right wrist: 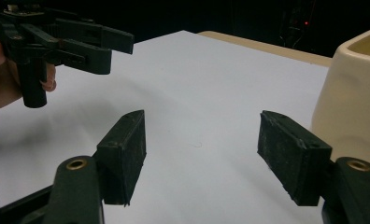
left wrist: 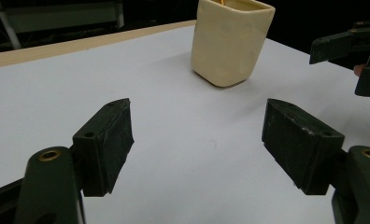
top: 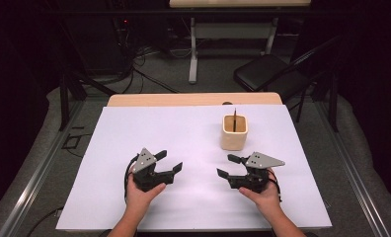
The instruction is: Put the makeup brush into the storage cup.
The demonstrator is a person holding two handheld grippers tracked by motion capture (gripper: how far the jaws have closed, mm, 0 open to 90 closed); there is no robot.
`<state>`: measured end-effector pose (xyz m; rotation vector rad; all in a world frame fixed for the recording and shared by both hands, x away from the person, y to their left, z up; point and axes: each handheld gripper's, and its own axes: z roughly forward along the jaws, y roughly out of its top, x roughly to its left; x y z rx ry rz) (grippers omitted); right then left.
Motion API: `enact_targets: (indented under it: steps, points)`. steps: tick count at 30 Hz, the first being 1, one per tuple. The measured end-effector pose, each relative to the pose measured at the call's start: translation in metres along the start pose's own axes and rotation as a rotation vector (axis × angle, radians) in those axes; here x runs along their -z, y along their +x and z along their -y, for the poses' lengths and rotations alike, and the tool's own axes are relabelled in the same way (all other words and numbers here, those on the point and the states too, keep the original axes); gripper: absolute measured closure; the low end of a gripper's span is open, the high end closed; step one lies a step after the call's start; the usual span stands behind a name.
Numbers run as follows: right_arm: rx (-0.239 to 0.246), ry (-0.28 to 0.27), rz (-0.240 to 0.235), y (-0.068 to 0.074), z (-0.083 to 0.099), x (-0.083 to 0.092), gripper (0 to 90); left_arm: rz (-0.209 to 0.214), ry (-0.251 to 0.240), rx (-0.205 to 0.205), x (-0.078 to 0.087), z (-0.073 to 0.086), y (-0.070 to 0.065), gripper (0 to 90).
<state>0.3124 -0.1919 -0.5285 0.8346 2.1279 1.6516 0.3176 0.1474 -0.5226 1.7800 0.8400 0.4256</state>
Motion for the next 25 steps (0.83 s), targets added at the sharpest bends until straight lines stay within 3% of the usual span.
enact_targets:
  steps: [25]
  points:
    - [-0.009, 0.009, 0.002, -0.0036, 0.0022, 0.0005, 32.4, -0.002, 0.003, 0.017, -0.0009, 0.0007, 0.0030, 24.7]
